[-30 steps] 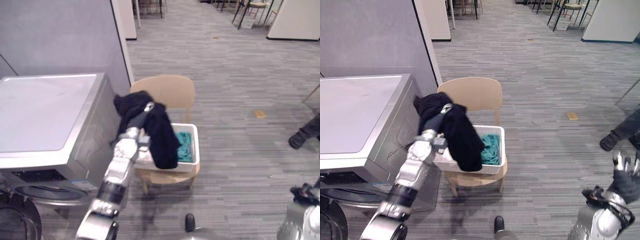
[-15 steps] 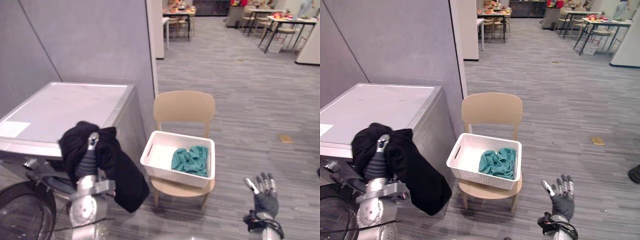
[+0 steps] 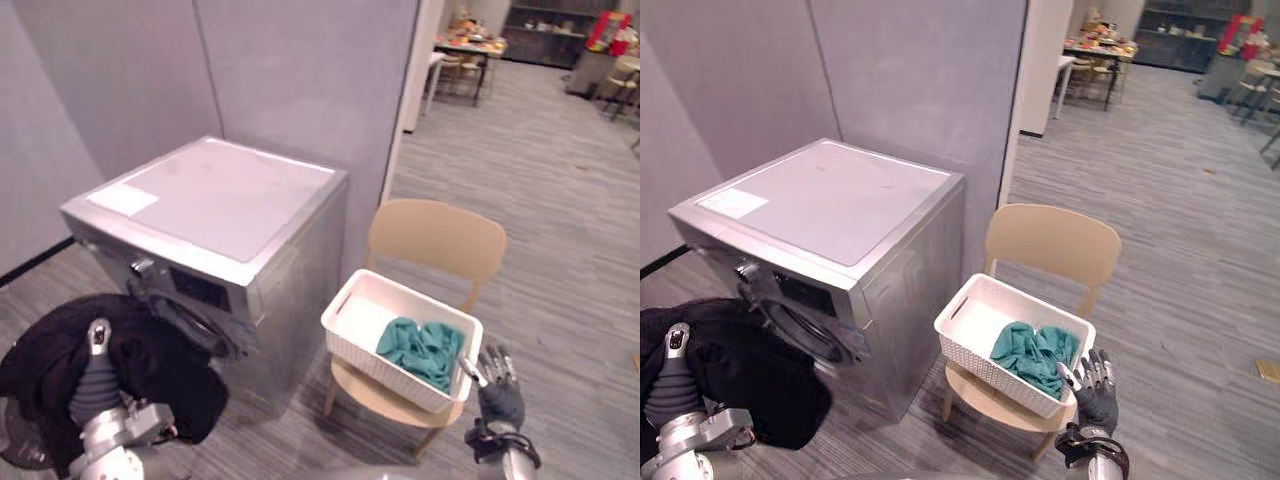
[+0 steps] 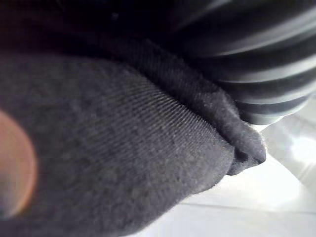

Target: Pick up the laundry basket with both hands and put the clothes into the washing machine.

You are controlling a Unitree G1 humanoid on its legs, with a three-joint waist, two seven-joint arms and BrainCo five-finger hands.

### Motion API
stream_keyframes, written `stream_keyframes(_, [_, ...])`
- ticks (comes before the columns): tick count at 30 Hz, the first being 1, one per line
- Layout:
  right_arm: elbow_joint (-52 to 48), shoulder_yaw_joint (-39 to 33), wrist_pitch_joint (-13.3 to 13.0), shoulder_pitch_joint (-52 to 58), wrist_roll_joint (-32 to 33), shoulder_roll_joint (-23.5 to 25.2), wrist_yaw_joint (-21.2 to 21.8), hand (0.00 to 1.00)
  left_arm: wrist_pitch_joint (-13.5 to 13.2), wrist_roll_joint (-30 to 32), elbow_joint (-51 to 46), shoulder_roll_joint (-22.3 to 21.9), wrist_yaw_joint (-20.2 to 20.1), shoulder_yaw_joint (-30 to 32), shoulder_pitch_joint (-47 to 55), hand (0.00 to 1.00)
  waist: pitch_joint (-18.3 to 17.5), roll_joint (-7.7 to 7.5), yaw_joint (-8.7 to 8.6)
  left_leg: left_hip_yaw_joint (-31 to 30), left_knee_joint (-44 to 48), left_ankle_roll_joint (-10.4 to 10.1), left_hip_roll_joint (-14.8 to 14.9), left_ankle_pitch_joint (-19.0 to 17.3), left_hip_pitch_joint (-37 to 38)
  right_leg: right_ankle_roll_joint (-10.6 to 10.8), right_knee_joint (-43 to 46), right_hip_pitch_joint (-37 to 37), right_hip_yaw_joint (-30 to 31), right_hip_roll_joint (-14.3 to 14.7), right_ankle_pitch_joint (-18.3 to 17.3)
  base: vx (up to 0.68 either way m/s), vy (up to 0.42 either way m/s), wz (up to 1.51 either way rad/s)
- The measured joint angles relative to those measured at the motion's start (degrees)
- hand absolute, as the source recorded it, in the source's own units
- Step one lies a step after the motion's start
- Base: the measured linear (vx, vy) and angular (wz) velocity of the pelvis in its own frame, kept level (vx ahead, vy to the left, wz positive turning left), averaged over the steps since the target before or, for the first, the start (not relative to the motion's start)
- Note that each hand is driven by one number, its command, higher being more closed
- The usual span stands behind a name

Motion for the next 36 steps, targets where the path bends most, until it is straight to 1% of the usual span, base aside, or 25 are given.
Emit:
stream_keyframes(2, [1.8,2.8,0.5,-1.3,0.0,-0.6,0.2,0.00,0.2,-0.2,0.0,0.0,-0.1,0.5,0.4,1.00,1.1,-0.67,0.07,-3.2,1.8,-0.3,-0.2,-0.3,-1.9,-0.2,2.5,0.0,-2.8,-0.4,-1.8,-0.04,-0.071,0.73])
stream_keyframes(5, [2.8,5.1,1.2,-3.0,0.0,-1.7,0.0,0.00,1.4,-2.3,0.0,0.1,-0.4,-1.0,0.8,1.00,2.6,-1.02,0.13,-10.4,2.0,-0.5,-2.6,1.0,-6.6,0.0,8.3,-2.2,-10.3,-4.1,-5.7,-0.06,-0.066,1.35])
stream_keyframes(7, [3.0,5.2,1.3,-5.1,0.0,-2.7,0.0,0.00,1.5,-2.9,0.0,0.1,-0.4,-2.5,0.4,1.00,4.3,-0.65,0.00,-8.3,1.1,0.9,-2.4,2.0,-9.1,0.4,12.1,-3.2,-14.6,-7.2,-7.8,-0.04,-0.082,1.27])
stream_keyframes(8, [3.2,5.3,1.3,-7.1,-0.8,-3.3,-0.2,0.00,1.7,-3.0,0.1,0.5,-0.4,-3.9,0.2,1.00,5.7,-1.06,0.14,-2.6,1.8,1.6,-0.3,2.5,-10.0,0.5,13.0,-3.4,-17.1,-8.8,-8.1,0.01,-0.058,1.10])
stream_keyframes(9, [4.3,5.2,1.4,-9.5,-1.3,-4.9,-0.4,0.00,1.7,-3.0,0.8,0.4,-0.3,-5.1,0.1,1.00,6.4,0.49,0.27,2.3,3.3,1.6,1.8,2.5,-11.5,0.5,14.0,-3.4,-18.4,-10.1,-8.1,0.01,-0.059,0.88])
stream_keyframes(11, [4.9,5.2,1.7,-12.0,-2.3,-5.8,-0.8,0.00,1.7,-3.0,1.4,0.1,-0.4,-7.2,-0.2,1.00,6.9,2.24,0.07,4.6,7.8,1.6,5.0,2.5,-12.7,0.4,16.7,-3.7,-19.4,-12.4,-7.9,0.08,0.016,0.40])
stream_keyframes(13, [4.9,4.9,1.7,-12.9,-2.7,-5.3,-1.4,0.00,1.7,-3.2,1.7,0.1,-1.4,-9.3,-0.4,1.00,6.9,2.21,-0.13,4.5,11.4,1.6,8.5,2.5,-12.6,0.8,18.3,-3.1,-19.7,-14.5,-7.7,0.10,0.105,0.32])
stream_keyframes(14, [5.1,3.4,1.7,-12.8,-2.7,-4.9,-1.5,0.00,1.6,-3.8,3.3,0.5,-1.6,-11.7,-0.8,1.00,6.8,2.39,-0.33,4.7,11.4,2.0,11.3,2.8,-12.0,2.6,18.6,-2.4,-19.9,-15.5,-6.7,0.06,0.139,0.27])
stream_keyframes(15, [5.7,2.5,1.7,-12.9,-2.7,-4.7,-1.6,0.00,1.7,-4.0,4.4,0.6,-1.6,-12.6,-1.3,1.00,6.8,2.34,-0.31,3.8,10.9,0.8,11.3,2.2,-11.8,3.6,18.6,-2.2,-20.0,-16.2,-6.1,0.13,0.334,0.37])
stream_keyframes(16, [8.2,0.9,1.8,-13.8,-2.7,-4.2,-2.0,0.00,1.9,-4.2,7.2,1.5,-1.6,-13.5,-2.7,1.00,6.4,1.54,-0.63,4.0,11.2,-2.4,9.2,0.2,-11.7,5.8,17.4,-1.9,-19.9,-17.2,-4.5,0.11,0.278,0.35])
stream_keyframes(18, [11.4,0.5,2.0,-14.7,-2.6,-2.8,-2.7,0.00,2.5,-4.8,11.3,2.7,-1.5,-13.5,-5.9,1.00,6.9,-0.53,-1.27,3.4,12.3,-5.1,6.8,-1.3,-13.6,6.4,12.9,-1.5,-20.1,-17.7,-0.7,0.11,0.379,0.30])
stream_keyframes(19, [12.7,1.0,2.2,-15.4,-2.6,-2.7,-2.7,0.00,2.7,-5.1,13.5,3.1,-1.4,-13.2,-8.0,1.00,7.6,-1.70,-1.20,3.2,16.0,-4.3,5.3,-3.5,-14.9,6.2,10.2,-0.5,-19.3,-17.9,2.2,0.08,0.440,0.10])
stream_keyframes(21, [13.8,0.2,2.2,-16.1,-2.6,-2.6,-3.3,0.00,3.1,-6.1,14.9,3.9,-1.5,-14.4,-9.3,1.00,7.8,-1.75,-1.13,3.6,22.5,-2.2,3.3,-7.7,-16.2,6.0,8.4,0.9,-17.8,-19.6,5.6,0.05,0.392,-0.03])
stream_keyframes(23, [14.5,-0.3,2.0,-16.6,-2.5,-2.6,-3.9,0.00,3.0,-6.3,15.1,4.1,-1.6,-15.6,-10.2,1.00,7.8,-1.55,-1.09,4.8,24.0,-0.2,1.1,-9.9,-16.4,4.2,8.0,0.6,-16.5,-21.7,8.1,0.01,0.395,-0.08])
stream_keyframes(24, [15.7,-0.8,1.9,-17.2,-2.5,-2.6,-4.1,0.00,3.0,-6.3,15.2,4.4,-1.7,-16.5,-11.4,1.00,7.2,-1.42,-0.25,5.7,24.2,1.2,-1.2,-10.4,-17.4,-0.8,8.6,-1.7,-14.3,-24.1,12.0,0.01,0.374,-0.11])
stream_keyframes(25, [16.1,-1.5,2.0,-17.2,-2.5,-2.8,-4.5,0.00,3.0,-6.2,15.8,4.4,-1.8,-17.5,-12.1,1.00,7.0,0.04,-0.08,6.0,23.8,2.5,-2.2,-10.4,-18.0,-5.4,9.7,-3.9,-12.9,-25.2,15.4,0.01,0.420,-0.08])
stream_keyframes(26, [16.2,-1.6,2.0,-17.2,-2.5,-2.9,-5.0,0.00,3.0,-6.2,15.9,4.4,-1.8,-18.2,-12.3,1.00,7.3,0.98,-0.19,6.0,23.3,3.3,-2.9,-10.2,-17.9,-9.0,10.7,-5.2,-11.6,-25.9,17.9,0.02,0.249,0.16])
stream_keyframes(27, [16.2,-1.5,2.1,-16.8,-2.5,-2.6,-5.3,0.00,2.9,-6.2,16.0,4.3,-1.8,-19.7,-12.6,1.00,7.9,2.49,-1.28,5.3,22.1,4.7,-3.8,-9.5,-16.9,-13.2,14.4,-7.6,-5.8,-26.2,19.5,0.09,0.270,0.43])
stream_keyframes(28, [16.0,0.1,2.4,-15.9,-2.5,-2.7,-5.4,0.00,2.8,-6.2,16.0,4.4,-1.6,-20.4,-12.7,1.00,8.1,3.20,-2.27,4.4,20.4,6.0,-4.0,-8.8,-15.0,-10.0,20.5,-8.7,1.1,-23.5,13.6,0.11,0.175,0.52])
stream_keyframes(29, [15.6,0.8,2.4,-15.4,-2.5,-2.7,-5.3,0.00,2.6,-6.2,16.0,4.4,-1.5,-20.9,-12.7,1.00,8.2,3.25,-2.42,4.0,19.3,6.6,-4.1,-8.4,-13.8,-7.7,23.9,-9.2,3.3,-21.5,9.4,0.13,0.181,0.57])
stream_keyframes(30, [13.5,1.7,2.4,-14.1,-2.4,-2.7,-5.0,0.00,2.4,-6.2,16.0,4.5,-1.5,-22.1,-12.7,1.00,8.1,3.08,-2.53,3.0,16.7,6.9,-4.3,-7.5,-11.3,-5.1,30.3,-10.1,5.2,-17.6,1.8,0.09,0.113,0.42])
stream_keyframes(31, [12.2,1.8,2.4,-13.5,-2.3,-2.7,-4.9,0.00,2.4,-6.2,16.0,4.6,-1.5,-22.7,-12.7,1.00,8.0,2.90,-2.56,2.7,15.3,7.0,-4.6,-6.8,-10.2,-4.1,32.7,-10.5,5.1,-15.9,-0.8,0.11,0.097,0.52])
stream_keyframes(33, [7.9,1.6,1.6,-11.2,-2.1,-2.2,-4.8,0.00,2.4,-6.2,16.0,4.7,-1.5,-25.5,-12.6,1.00,6.8,0.67,-3.32,1.4,10.6,7.1,-6.5,-5.1,-7.0,-3.8,37.5,-12.2,2.6,-10.5,-8.5,0.10,-0.007,0.48])
stream_keyframes(34, [7.5,1.5,1.5,-10.9,-2.0,-2.2,-4.8,0.00,2.4,-6.2,16.0,4.7,-1.5,-26.1,-12.6,1.00,6.7,0.54,-3.33,1.1,10.4,7.1,-6.5,-5.1,-6.6,-3.7,37.4,-12.2,2.1,-9.2,-9.9,0.09,-0.086,0.37])
stream_keyframes(36, [6.8,1.6,1.5,-9.5,-1.7,-2.1,-4.6,0.00,2.5,-6.1,16.1,4.6,-1.6,-28.7,-12.7,1.00,5.9,-0.69,-3.69,0.0,10.0,6.9,-6.2,-5.0,-6.1,-2.4,31.0,-13.1,2.0,-3.5,-13.4,0.09,-0.137,0.27])
